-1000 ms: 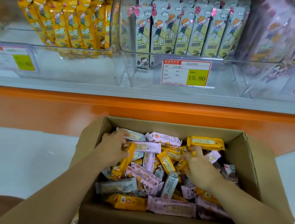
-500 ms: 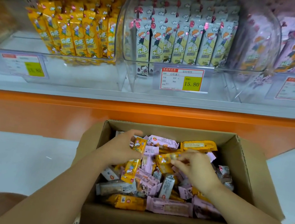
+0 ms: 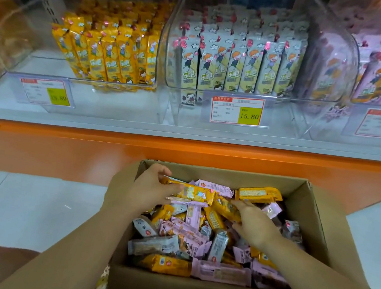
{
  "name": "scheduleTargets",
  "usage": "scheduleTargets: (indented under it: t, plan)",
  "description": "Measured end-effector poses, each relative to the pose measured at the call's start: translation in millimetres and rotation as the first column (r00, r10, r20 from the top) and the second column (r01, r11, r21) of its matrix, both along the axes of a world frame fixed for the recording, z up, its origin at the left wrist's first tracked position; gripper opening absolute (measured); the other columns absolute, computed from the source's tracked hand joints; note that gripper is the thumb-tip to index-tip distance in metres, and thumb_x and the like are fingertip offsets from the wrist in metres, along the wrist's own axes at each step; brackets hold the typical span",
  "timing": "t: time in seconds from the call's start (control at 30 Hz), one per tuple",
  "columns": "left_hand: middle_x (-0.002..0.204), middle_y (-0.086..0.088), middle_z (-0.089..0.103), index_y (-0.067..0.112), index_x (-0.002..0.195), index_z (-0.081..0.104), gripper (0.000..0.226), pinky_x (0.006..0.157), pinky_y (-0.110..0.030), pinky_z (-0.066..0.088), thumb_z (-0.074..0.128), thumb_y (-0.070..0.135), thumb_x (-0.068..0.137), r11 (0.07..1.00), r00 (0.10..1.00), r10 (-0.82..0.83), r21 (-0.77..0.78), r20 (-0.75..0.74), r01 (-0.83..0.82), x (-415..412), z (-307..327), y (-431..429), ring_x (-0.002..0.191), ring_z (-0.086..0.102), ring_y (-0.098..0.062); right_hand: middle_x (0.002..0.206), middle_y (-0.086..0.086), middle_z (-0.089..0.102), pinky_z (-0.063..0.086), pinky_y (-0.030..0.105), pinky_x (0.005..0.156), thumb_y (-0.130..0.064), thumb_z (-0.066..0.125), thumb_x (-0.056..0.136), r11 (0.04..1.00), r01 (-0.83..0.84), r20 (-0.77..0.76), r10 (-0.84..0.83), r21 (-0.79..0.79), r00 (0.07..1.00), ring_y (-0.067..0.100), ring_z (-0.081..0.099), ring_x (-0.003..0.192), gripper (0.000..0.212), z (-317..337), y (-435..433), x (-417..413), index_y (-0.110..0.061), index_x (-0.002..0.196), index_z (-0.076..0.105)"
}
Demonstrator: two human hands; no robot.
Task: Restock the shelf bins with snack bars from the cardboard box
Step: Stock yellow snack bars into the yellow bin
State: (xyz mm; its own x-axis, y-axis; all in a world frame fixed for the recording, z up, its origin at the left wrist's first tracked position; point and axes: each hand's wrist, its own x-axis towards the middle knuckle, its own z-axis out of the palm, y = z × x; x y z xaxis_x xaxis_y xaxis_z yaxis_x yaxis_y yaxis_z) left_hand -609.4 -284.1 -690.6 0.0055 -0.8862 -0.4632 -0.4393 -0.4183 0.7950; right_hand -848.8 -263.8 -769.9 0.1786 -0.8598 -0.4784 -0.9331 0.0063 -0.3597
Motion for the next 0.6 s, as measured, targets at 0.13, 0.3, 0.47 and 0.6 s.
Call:
scheduleTargets:
  t: [0.13, 0.3, 0.47, 0.6]
  plan:
    - [0.123, -0.007, 0.048, 0.013, 0.117, 0.053, 0.035, 0.087, -0.034, 0.055, 0.069, 0.016, 0.086, 0.990, 0.986, 0.045, 0.141, -0.163, -0.021, -3.5, -8.5, -3.8, 0.105, 0.058, -0.016, 0.137, 0.008, 0.047, 0.049, 0.042, 0.091, -0.022, 0.059, 0.093, 0.997, 0.001, -0.099, -0.008, -0.073, 0.995, 0.028, 0.050, 0.120, 0.050, -12.8, -5.3, -2.7, -0.016, 0.138, 0.040]
    - [0.131, -0.007, 0.051, 0.014, 0.121, 0.058, 0.035, 0.096, -0.037, 0.051, 0.067, 0.019, 0.088, 0.984, 0.964, 0.041, 0.181, -0.263, 0.008, -7.3, -5.7, -4.8, 0.122, 0.050, -0.021, 0.124, 0.001, 0.049, 0.037, 0.032, 0.096, -0.035, 0.065, 0.087, 0.987, -0.097, -0.026, 0.094, -0.132, 0.995, 0.024, 0.037, 0.121, 0.046, 4.1, -7.5, -10.6, -0.022, 0.128, 0.050]
    - [0.125, -0.004, 0.059, 0.020, 0.101, 0.064, 0.014, 0.100, -0.038, 0.048, 0.067, 0.018, 0.087, 0.991, 0.928, 0.043, 0.136, -0.369, 0.008, -9.6, 14.0, -1.8, 0.118, 0.054, -0.017, 0.105, -0.002, 0.041, 0.038, 0.026, 0.075, -0.015, 0.067, 0.087, 0.998, -0.039, 0.301, 0.053, -0.054, 0.952, 0.013, 0.048, 0.085, 0.036, 66.7, -7.5, -8.1, -0.027, 0.118, 0.056]
    - [0.119, -0.003, 0.064, 0.025, 0.102, 0.067, 0.017, 0.098, -0.044, 0.048, 0.067, 0.021, 0.085, 0.989, 0.900, -0.026, 0.123, -0.436, 0.088, -12.4, 39.0, 6.4, 0.109, 0.058, -0.019, 0.101, 0.009, 0.062, 0.054, 0.027, 0.068, 0.001, 0.068, 0.083, 0.989, 0.083, 0.623, -0.143, 0.124, 0.769, 0.010, 0.063, 0.062, 0.031, 127.2, 6.3, -3.4, -0.017, 0.107, 0.062]
